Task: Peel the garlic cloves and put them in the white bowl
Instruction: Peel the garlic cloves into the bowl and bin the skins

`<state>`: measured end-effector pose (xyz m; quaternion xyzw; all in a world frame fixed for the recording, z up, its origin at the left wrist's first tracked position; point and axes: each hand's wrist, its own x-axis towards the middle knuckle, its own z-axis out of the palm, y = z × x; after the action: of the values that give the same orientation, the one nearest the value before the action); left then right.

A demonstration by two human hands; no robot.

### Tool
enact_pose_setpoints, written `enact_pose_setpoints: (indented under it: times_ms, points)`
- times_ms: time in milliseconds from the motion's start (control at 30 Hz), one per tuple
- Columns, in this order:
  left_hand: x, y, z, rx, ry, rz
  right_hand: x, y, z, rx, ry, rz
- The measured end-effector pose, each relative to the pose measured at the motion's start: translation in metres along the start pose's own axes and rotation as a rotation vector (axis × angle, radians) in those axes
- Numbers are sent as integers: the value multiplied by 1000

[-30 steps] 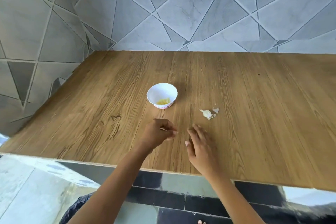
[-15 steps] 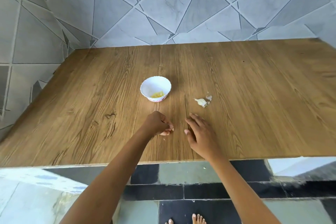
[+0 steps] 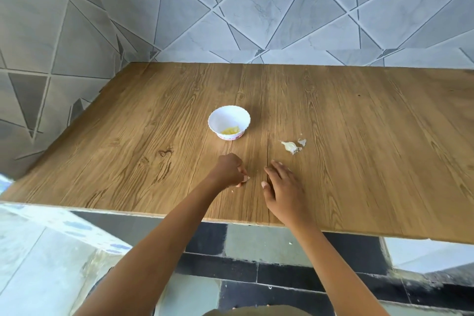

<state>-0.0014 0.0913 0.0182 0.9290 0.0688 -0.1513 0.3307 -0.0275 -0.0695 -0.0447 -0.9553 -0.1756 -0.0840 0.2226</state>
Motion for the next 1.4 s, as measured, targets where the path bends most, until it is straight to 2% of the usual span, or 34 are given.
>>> enact_pose_setpoints:
  times_ms: [67, 200, 300, 533, 667, 767, 833, 900, 1067, 1200, 1400]
  points:
    - [0, 1, -4, -22, -29, -38, 0, 1, -1, 9, -5, -1]
    - [-4, 1, -16, -267, -133, -130, -1, 2, 0, 32, -8, -9]
    - [-6, 6, -16, -261, -181, -168, 0, 3, 1, 31, -3, -10]
    - [3, 13, -10, -203, -165, -228, 0, 3, 6, 5, 41, -21]
    - [4, 13, -2, 5, -107, -141, 1, 4, 8, -7, 83, -31]
    - [2, 3, -6, -149, -118, -107, 1, 4, 8, 26, 93, -38]
    - [-3, -6, -10, -360, -140, -67, 3, 6, 7, 114, 99, -45]
    - [-9, -12, -12, -535, -142, -7, 6, 6, 2, 301, 104, -37]
    - [-17, -10, -9, -723, -126, 53, 18, -13, -22, 965, -165, 263]
    - [-18, -10, -14, -685, -101, 79, 24, -18, -28, 1191, -212, 441]
    - [-13, -7, -25, -457, -126, 134, 28, -17, -24, 1291, -331, 491]
